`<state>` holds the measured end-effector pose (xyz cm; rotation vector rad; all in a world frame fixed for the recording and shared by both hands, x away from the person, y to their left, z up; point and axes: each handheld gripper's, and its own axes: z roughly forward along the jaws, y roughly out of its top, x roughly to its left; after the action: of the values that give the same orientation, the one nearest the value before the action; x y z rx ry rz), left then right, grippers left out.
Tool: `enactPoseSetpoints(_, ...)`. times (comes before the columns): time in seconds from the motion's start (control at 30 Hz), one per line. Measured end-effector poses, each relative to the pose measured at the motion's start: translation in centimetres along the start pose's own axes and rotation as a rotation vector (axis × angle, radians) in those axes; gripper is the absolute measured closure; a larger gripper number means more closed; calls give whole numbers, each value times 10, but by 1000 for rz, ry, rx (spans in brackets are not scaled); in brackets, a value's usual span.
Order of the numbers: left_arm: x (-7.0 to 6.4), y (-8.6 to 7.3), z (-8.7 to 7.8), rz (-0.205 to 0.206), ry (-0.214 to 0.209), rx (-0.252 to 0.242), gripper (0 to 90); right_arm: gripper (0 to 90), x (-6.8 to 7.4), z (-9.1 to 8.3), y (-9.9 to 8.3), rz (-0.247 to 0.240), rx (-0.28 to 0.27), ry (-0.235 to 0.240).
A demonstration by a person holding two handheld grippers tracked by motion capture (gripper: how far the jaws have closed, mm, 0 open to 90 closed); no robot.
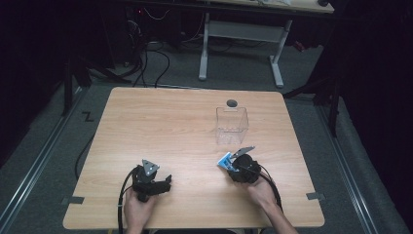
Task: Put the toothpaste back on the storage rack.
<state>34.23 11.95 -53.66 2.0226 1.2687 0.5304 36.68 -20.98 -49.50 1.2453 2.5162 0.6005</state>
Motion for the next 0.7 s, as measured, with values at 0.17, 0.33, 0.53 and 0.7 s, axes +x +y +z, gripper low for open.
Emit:
enactPoseSetpoints(0.17, 0, 0, 0, 0, 0, 0, 156, 698, -7, 1, 0, 47, 7, 33)
enactPoseSetpoints(0.33, 0, 0, 0, 0, 0, -1, 157, 698, -15, 2, 2, 80, 23, 80)
enactPoseSetpoints(0.53, 0, 0, 0, -1, 0, -1, 156, 697, -15, 3, 6, 72, 55, 74)
enactPoseSetpoints(0.7, 0, 0, 0, -2, -1, -1, 157, 707, -9, 3, 7, 32, 54, 39)
